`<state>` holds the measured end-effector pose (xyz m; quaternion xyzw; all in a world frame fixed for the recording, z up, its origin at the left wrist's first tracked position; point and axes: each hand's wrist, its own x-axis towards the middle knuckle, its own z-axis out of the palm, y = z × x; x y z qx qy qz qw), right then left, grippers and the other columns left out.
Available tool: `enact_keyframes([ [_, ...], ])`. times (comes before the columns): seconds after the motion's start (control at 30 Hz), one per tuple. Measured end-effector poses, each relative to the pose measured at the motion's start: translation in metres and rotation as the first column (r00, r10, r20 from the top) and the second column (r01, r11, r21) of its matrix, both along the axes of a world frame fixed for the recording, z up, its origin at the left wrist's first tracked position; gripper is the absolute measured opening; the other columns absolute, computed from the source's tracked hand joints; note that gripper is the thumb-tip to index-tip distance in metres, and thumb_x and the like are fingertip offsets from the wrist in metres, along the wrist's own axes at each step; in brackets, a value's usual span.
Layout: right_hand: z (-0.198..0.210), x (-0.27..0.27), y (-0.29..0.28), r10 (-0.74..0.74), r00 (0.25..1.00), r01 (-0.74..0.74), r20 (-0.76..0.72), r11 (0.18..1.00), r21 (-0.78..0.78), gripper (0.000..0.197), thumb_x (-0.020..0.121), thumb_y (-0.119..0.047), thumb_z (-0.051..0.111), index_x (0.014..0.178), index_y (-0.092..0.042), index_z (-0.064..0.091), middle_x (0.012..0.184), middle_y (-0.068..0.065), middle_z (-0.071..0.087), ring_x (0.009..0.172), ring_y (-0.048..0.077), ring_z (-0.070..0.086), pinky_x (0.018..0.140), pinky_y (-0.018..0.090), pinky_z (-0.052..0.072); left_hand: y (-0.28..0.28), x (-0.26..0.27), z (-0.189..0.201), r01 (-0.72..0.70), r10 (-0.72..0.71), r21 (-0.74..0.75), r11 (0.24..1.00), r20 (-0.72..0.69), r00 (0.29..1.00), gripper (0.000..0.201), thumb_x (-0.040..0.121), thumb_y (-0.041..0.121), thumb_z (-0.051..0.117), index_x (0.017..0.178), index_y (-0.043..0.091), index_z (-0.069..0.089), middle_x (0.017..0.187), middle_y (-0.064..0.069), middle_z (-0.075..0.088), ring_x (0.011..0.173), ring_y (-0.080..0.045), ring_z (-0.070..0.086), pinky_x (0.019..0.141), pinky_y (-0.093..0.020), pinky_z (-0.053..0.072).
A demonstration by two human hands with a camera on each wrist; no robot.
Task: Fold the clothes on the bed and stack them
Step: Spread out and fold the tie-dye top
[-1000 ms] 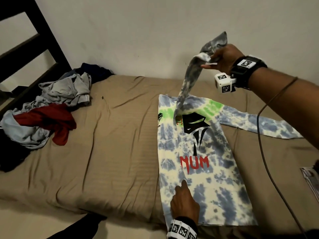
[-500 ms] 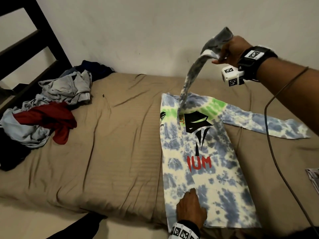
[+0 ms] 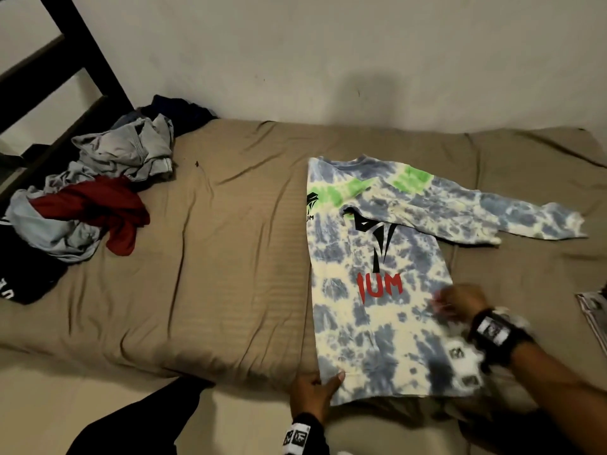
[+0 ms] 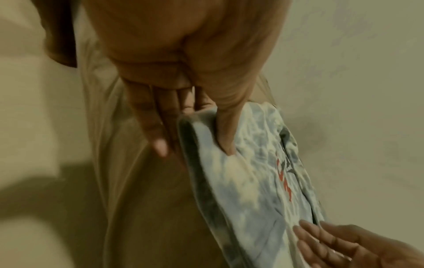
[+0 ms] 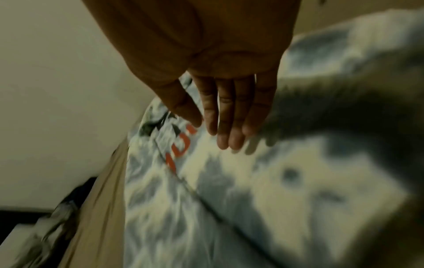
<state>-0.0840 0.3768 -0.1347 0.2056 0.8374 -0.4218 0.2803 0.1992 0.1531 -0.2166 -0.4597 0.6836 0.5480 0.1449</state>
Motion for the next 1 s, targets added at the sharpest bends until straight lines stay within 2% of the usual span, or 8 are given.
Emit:
enact_keyframes([
  [0.17,-0.045,0.133,-0.038,0.284,0.959,-0.284,0.001,0.959,-0.019,0.028,0.087,-0.022,0.077,0.067,-0.006,0.065,0.06,0.008,0.065,0.047,0.013,0.056,0.052,0.024,0.038,-0.002,0.01,0.01,-0.194,0.227,0.42,0.887,-0.03,0.974,0.014,0.076,0.015,0.088,0.078,0.007,0.078,0.08,-0.007,0.077,0.066,-0.012,0.071,0.056,-0.03,0.057],
  [0.37,-0.059,0.154,-0.063,0.453,0.889,-0.449,-0.066,0.891,0.064,0.057,0.087,-0.022,0.078,0.048,-0.018,0.037,0.045,-0.002,0.032,0.048,0.02,0.037,0.054,0.03,0.031,-0.019,0.026,0.011,-0.147,0.232,0.597,0.789,-0.067,0.971,0.019,0.089,0.011,0.075,0.107,0.003,0.077,0.107,-0.014,0.077,0.091,-0.022,0.075,0.07,-0.031,0.061],
  [0.57,-0.068,0.163,-0.045,0.515,0.856,-0.503,-0.033,0.847,0.169,0.059,0.091,-0.027,0.075,0.05,-0.019,0.033,0.046,-0.001,0.031,0.043,0.016,0.034,0.052,0.028,0.029,-0.02,0.038,0.0,-0.141,0.202,0.6,0.787,-0.034,0.979,0.034,0.088,0.012,0.076,0.119,0.002,0.07,0.104,-0.009,0.074,0.092,-0.021,0.07,0.077,-0.036,0.062],
  [0.67,-0.065,0.164,-0.047,0.568,0.821,-0.546,-0.053,0.809,0.217,0.06,0.089,-0.032,0.076,0.056,-0.02,0.027,0.051,-0.001,0.026,0.048,0.017,0.032,0.053,0.031,0.026,-0.019,0.033,0.006,-0.132,0.179,0.502,0.855,-0.046,0.983,0.024,0.087,0.015,0.079,0.106,0.003,0.069,0.071,0.0,0.069,0.062,-0.01,0.065,0.067,-0.031,0.059],
  [0.77,-0.054,0.169,-0.051,0.584,0.812,-0.554,-0.027,0.784,0.28,0.056,0.087,-0.043,0.075,0.057,-0.02,0.033,0.051,-0.003,0.034,0.048,0.017,0.038,0.052,0.03,0.028,-0.016,0.023,0.015,-0.04,0.033,-0.106,0.994,-0.062,0.998,0.017,0.074,0.023,0.078,0.085,0.018,0.067,0.073,-0.001,0.069,0.067,-0.019,0.066,0.063,-0.028,0.052],
  [0.83,-0.045,0.175,-0.053,0.587,0.806,-0.522,-0.072,0.763,0.381,0.042,0.09,-0.049,0.066,0.066,-0.021,0.045,0.063,-0.004,0.051,0.059,0.016,0.05,0.055,0.03,0.036,-0.011,0.014,0.018,-0.002,-0.121,-0.546,0.838,-0.189,0.974,0.019,0.075,0.013,0.072,0.087,0.024,0.064,0.081,-0.002,0.07,0.078,-0.027,0.067,0.066,-0.032,0.052],
  [0.93,-0.043,0.173,-0.064,0.674,0.682,-0.48,-0.284,0.706,0.521,0.011,0.097,-0.026,0.057,0.092,-0.017,0.06,0.093,0.004,0.061,0.09,0.026,0.059,0.075,0.037,0.047,0.009,-0.014,0.023,0.176,-0.486,-0.666,0.725,-0.313,0.816,0.055,0.07,0.015,0.083,0.121,0.018,0.062,0.121,-0.005,0.066,0.117,-0.025,0.061,0.092,-0.032,0.056],
  [1.0,-0.051,0.16,-0.077,0.722,0.573,-0.499,-0.387,0.682,0.535,0.016,0.085,-0.004,0.061,0.098,-0.011,0.065,0.096,0.01,0.062,0.091,0.032,0.06,0.078,0.04,0.049,0.01,-0.031,0.016,0.454,-0.69,-0.657,0.602,-0.142,0.709,0.107,0.053,0.049,0.094,0.142,0.011,0.049,0.146,-0.012,0.055,0.138,-0.03,0.051,0.104,-0.04,0.052],
])
